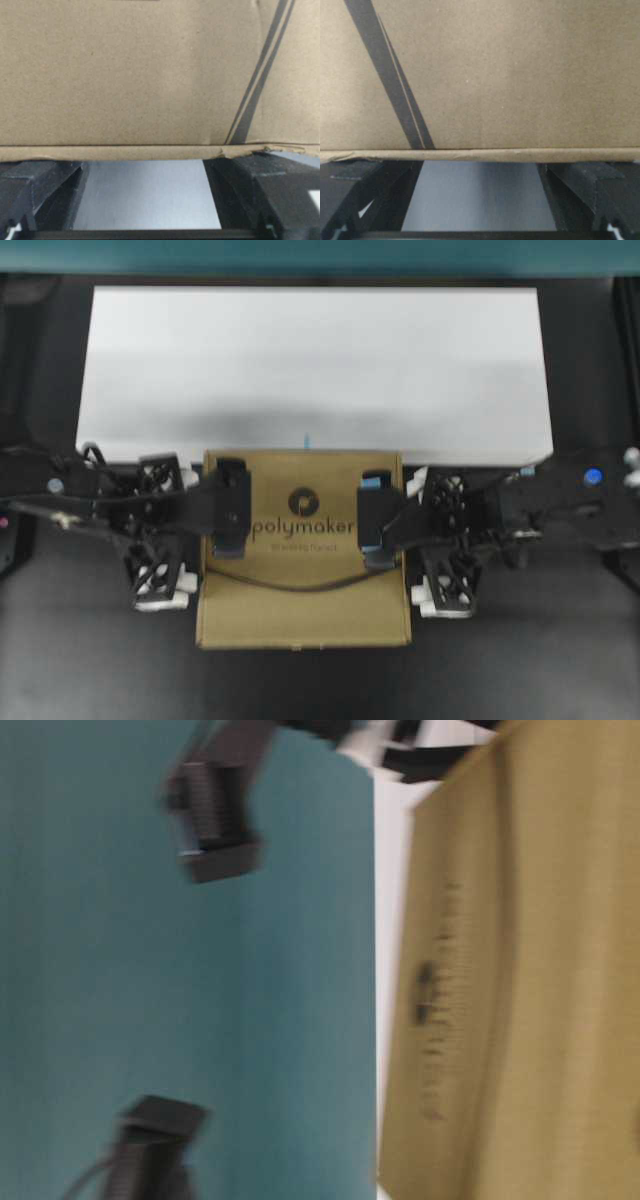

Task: Place the cardboard box on the stand after clamping it between your arms.
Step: 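Clamp the polymaker box between both grippers from its sides, then lift the clamped box with both arms and carry it onto the stand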

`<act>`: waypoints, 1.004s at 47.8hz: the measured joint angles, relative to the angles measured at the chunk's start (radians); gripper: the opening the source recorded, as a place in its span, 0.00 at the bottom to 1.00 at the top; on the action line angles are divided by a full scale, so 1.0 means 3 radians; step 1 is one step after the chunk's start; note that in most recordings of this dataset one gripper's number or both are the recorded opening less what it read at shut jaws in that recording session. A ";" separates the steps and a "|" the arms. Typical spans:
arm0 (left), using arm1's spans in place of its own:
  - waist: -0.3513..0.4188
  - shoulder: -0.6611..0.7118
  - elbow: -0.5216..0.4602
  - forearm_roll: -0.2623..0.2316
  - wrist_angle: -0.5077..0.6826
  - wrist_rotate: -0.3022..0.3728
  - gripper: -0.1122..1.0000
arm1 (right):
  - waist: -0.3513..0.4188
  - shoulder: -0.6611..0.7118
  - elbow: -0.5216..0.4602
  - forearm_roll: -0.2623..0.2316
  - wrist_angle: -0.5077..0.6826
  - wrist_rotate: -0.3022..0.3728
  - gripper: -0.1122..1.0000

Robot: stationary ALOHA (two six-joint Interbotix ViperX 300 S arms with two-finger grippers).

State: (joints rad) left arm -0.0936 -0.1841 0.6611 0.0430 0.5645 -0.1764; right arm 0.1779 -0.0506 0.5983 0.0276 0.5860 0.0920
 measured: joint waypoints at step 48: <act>0.0593 -0.0169 -0.0511 0.0020 0.0793 0.0169 0.77 | -0.0516 -0.0251 -0.0562 -0.0026 0.0920 -0.0440 0.82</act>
State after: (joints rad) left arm 0.0844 -0.2347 0.5077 0.0491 0.8023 -0.1258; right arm 0.0230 -0.1258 0.4295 0.0199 0.8621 -0.0399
